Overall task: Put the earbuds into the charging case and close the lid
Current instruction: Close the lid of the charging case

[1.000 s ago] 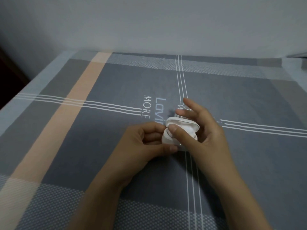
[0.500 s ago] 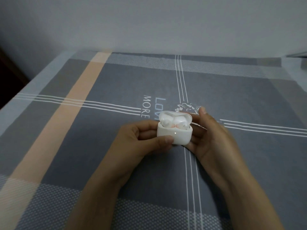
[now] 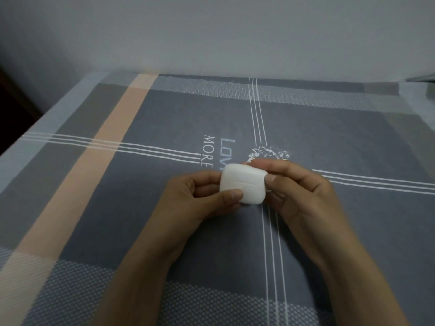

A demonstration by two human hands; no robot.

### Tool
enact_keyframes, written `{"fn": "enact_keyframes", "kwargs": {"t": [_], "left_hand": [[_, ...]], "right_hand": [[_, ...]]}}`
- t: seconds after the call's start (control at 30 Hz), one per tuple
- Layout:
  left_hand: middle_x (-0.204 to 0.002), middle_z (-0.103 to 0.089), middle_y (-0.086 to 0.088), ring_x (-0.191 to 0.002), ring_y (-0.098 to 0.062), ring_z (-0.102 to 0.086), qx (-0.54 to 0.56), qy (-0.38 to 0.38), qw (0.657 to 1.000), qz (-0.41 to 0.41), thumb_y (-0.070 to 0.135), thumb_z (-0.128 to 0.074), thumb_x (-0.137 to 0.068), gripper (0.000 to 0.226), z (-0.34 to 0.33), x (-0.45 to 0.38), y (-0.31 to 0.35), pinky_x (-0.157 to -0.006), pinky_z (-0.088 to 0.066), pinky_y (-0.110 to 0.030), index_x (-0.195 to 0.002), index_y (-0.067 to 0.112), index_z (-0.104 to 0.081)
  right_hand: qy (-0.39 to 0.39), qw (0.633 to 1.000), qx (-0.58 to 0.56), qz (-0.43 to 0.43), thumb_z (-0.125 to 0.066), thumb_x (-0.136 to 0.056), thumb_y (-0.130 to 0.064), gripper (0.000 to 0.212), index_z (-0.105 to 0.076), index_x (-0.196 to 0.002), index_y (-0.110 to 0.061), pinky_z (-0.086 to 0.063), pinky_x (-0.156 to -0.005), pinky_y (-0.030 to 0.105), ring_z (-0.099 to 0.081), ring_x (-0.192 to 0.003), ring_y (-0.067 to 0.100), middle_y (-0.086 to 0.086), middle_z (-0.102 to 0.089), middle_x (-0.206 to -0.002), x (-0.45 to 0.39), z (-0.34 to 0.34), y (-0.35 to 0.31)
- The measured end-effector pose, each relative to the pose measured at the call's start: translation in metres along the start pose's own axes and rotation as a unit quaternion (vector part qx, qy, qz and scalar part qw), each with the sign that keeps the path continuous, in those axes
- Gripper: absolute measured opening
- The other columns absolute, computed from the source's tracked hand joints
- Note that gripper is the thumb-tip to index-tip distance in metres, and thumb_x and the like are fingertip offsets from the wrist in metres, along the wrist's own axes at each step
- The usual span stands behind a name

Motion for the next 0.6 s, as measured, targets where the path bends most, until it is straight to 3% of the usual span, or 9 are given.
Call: {"fn": "enact_keyframes", "kwargs": {"t": [0.1, 0.17, 0.27, 0.33, 0.47, 0.6], "left_hand": [[-0.093, -0.079, -0.007, -0.087, -0.018, -0.075, -0.027, 0.016, 0.999, -0.017, 0.008, -0.073, -0.071, 0.032, -0.002, -0.001, 0.000, -0.072, -0.060, -0.023, -0.102, 0.013, -0.071], [-0.096, -0.078, -0.007, -0.084, -0.019, -0.075, -0.059, 0.043, 0.997, -0.035, 0.006, -0.071, -0.076, 0.032, -0.004, -0.003, -0.001, -0.067, -0.061, -0.025, -0.106, 0.013, -0.068], [-0.092, -0.074, -0.007, -0.070, -0.023, -0.075, -0.109, 0.065, 0.990, -0.054, 0.007, -0.068, -0.080, 0.024, -0.004, -0.004, -0.002, -0.060, -0.062, -0.028, -0.103, 0.014, -0.067], [-0.085, -0.074, -0.006, -0.059, -0.021, -0.073, -0.165, 0.082, 0.980, -0.076, 0.010, -0.067, -0.083, 0.018, -0.003, -0.005, -0.003, -0.056, -0.061, -0.029, -0.100, 0.016, -0.067], [-0.067, -0.072, -0.001, -0.040, -0.015, -0.065, -0.326, 0.134, 0.925, -0.139, 0.026, -0.069, -0.081, 0.010, -0.001, -0.003, -0.001, -0.049, -0.054, -0.021, -0.090, 0.021, -0.066], [-0.091, -0.064, 0.001, -0.058, -0.020, -0.061, -0.407, 0.205, 0.870, -0.188, 0.031, -0.068, -0.077, 0.019, 0.004, -0.001, 0.003, -0.062, -0.055, -0.036, -0.092, 0.019, -0.067]], "right_hand": [[0.022, 0.999, 0.033, 0.027, -0.057, -0.085, 0.001, 0.024, -0.075, -0.092, -0.013, -0.054, -0.087, 0.041, -0.069, -0.095, 0.025, 0.005, -0.077, -0.096, 0.000, -0.002, 0.000], [0.055, 0.988, 0.127, 0.074, -0.061, -0.084, -0.003, 0.022, -0.075, -0.089, -0.019, -0.055, -0.079, 0.030, -0.070, -0.084, 0.011, -0.004, -0.076, -0.089, 0.000, -0.003, 0.001], [0.076, 0.936, 0.309, 0.152, -0.061, -0.082, -0.015, 0.017, -0.073, -0.088, -0.025, -0.052, -0.070, 0.020, -0.067, -0.078, 0.005, -0.012, -0.073, -0.084, 0.001, -0.007, 0.005], [0.078, 0.915, 0.352, 0.182, -0.062, -0.083, -0.015, 0.016, -0.073, -0.090, -0.025, -0.050, -0.071, 0.018, -0.065, -0.080, 0.006, -0.011, -0.072, -0.081, 0.000, -0.008, 0.007], [0.071, 0.896, 0.383, 0.214, -0.061, -0.085, -0.013, 0.020, -0.073, -0.100, -0.021, -0.042, -0.085, 0.008, -0.061, -0.095, 0.003, -0.004, -0.069, -0.099, -0.005, -0.010, 0.012], [0.135, 0.874, 0.411, 0.222, -0.056, -0.088, -0.014, 0.020, -0.072, -0.101, -0.014, -0.044, -0.082, 0.018, -0.061, -0.090, 0.012, 0.001, -0.068, -0.097, -0.004, -0.006, 0.015]]}}
Point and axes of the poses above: each hand's wrist, its own x-axis away from the middle knuckle, its own z-axis out of the back of the hand, y = z × x, the point moved 3 cm from there along -x, towards the middle knuckle
